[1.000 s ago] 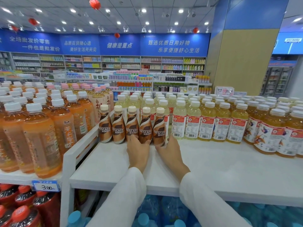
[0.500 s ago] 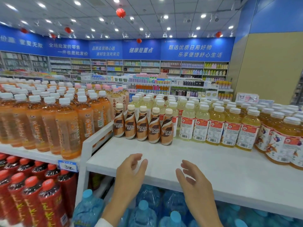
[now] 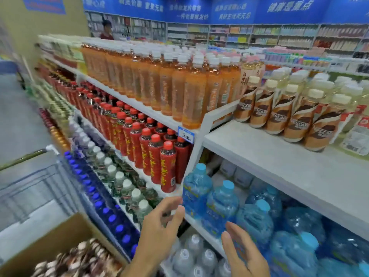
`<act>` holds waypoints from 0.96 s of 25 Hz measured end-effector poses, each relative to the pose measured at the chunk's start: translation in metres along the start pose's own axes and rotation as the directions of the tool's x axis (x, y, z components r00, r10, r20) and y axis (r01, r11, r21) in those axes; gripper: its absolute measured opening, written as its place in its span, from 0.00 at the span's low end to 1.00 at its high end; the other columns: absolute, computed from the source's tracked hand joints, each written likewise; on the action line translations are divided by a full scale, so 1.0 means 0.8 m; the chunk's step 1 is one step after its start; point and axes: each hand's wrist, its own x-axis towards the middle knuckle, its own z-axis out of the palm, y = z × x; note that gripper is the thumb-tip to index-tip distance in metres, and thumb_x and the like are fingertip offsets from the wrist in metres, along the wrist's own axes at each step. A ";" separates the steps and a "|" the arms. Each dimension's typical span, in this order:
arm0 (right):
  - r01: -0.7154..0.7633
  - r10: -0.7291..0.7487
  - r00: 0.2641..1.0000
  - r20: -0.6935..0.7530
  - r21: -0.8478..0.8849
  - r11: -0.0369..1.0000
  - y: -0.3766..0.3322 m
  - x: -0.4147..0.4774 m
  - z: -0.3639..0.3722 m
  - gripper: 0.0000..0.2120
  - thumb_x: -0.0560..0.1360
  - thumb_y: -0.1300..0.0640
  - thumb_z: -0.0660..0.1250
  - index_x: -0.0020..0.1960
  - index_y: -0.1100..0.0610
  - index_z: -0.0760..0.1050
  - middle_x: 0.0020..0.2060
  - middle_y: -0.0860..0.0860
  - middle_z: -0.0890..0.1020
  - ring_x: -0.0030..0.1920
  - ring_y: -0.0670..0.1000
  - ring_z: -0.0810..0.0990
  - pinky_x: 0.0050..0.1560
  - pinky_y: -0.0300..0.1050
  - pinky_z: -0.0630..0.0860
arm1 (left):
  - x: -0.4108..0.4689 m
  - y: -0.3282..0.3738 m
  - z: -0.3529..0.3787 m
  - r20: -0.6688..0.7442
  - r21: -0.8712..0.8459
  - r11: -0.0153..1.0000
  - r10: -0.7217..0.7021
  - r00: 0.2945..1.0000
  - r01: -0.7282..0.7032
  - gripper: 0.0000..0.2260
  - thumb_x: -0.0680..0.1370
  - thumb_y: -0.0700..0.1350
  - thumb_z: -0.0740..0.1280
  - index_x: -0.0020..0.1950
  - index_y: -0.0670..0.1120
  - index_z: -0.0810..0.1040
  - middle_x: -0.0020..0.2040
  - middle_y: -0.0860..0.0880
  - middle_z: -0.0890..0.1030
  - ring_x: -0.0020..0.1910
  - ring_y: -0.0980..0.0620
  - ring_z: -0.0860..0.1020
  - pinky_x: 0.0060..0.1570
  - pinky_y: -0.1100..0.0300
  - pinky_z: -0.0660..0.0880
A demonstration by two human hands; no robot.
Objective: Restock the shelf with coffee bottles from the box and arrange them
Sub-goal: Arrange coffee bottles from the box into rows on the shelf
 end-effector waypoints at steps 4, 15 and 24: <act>-0.107 0.113 0.978 0.174 -0.043 0.993 0.034 -0.011 0.078 0.17 0.72 0.66 0.74 0.47 0.42 0.84 0.47 0.46 0.88 0.46 0.35 0.83 0.48 0.25 0.75 | -0.028 -0.064 -0.088 -0.126 0.015 0.986 -0.163 0.979 0.166 0.09 0.79 0.53 0.68 0.58 0.58 0.82 0.54 0.65 0.83 0.55 0.67 0.79 0.48 0.70 0.76; -0.293 0.468 0.740 0.483 -0.395 0.871 0.106 -0.086 0.328 0.08 0.70 0.52 0.78 0.41 0.39 0.84 0.45 0.52 0.87 0.42 0.43 0.84 0.44 0.27 0.75 | -0.102 -0.252 -0.303 -0.440 -0.117 0.816 -0.554 0.707 0.566 0.07 0.79 0.42 0.71 0.54 0.51 0.83 0.50 0.54 0.86 0.42 0.59 0.83 0.44 0.73 0.75; -0.220 0.675 0.444 0.590 -0.658 0.720 0.119 -0.136 0.397 0.12 0.79 0.46 0.68 0.62 0.46 0.76 0.55 0.41 0.81 0.57 0.42 0.79 0.56 0.37 0.70 | -0.095 -0.422 -0.351 -0.460 -0.180 0.420 -0.835 0.302 0.889 0.21 0.80 0.49 0.66 0.71 0.45 0.72 0.64 0.45 0.80 0.62 0.43 0.77 0.64 0.54 0.72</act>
